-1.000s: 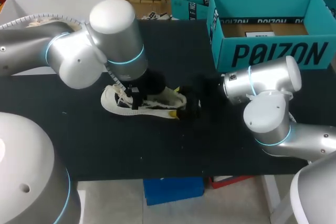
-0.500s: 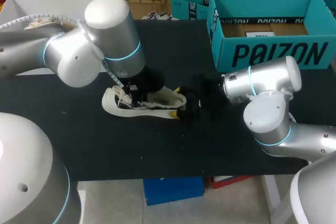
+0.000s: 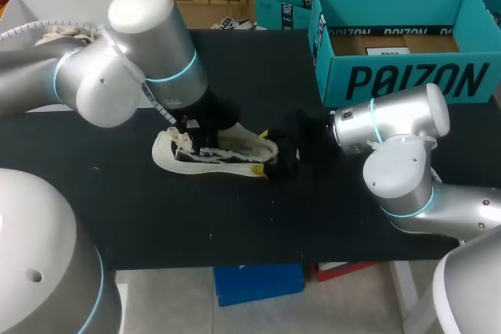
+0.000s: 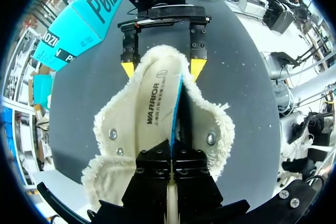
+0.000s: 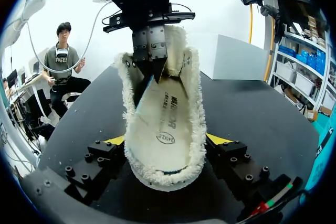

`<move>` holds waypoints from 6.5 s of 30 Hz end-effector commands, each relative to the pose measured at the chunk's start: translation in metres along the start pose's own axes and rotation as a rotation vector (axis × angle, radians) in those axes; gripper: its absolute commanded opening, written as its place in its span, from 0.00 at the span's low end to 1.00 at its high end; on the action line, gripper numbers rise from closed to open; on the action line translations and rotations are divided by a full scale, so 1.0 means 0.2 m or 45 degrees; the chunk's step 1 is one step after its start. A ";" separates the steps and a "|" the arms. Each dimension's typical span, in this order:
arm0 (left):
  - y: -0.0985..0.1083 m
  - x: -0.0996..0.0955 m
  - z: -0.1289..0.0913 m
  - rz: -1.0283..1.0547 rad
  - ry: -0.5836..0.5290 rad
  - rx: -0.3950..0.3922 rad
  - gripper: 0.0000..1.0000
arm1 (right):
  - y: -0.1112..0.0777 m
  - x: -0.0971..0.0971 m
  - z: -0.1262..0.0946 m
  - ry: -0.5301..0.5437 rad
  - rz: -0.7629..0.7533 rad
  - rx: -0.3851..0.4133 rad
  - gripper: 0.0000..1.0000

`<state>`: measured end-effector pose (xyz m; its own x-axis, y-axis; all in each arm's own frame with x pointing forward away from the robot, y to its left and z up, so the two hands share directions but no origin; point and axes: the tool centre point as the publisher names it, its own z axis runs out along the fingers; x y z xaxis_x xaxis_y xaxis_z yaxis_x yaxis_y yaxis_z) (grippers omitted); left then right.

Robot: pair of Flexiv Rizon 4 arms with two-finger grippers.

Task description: Take the shoe out of the shoebox, open the shoe tongue, remove and reinsert the insole, then place the shoe into the shoebox

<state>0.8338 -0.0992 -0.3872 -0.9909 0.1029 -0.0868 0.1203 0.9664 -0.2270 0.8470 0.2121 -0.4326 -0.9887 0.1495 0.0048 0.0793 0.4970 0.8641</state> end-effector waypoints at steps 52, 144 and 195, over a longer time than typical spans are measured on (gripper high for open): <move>-0.41 0.01 0.08 0.354 0.015 0.005 0.45 | -0.01 -0.01 0.02 -0.002 0.001 0.001 0.00; -0.72 0.20 -1.03 0.513 0.475 1.445 0.00 | -0.01 -0.01 0.02 -0.002 0.001 0.001 0.00; -0.76 0.16 -1.74 -0.085 0.577 1.912 0.00 | -0.01 -0.01 0.02 -0.002 0.001 0.001 0.00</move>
<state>0.7672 -0.1622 -0.0179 -0.8871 0.4245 0.1814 -0.2481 -0.1071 -0.9628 0.8475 0.2122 -0.4328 -0.9888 0.1494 0.0050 0.0794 0.4970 0.8641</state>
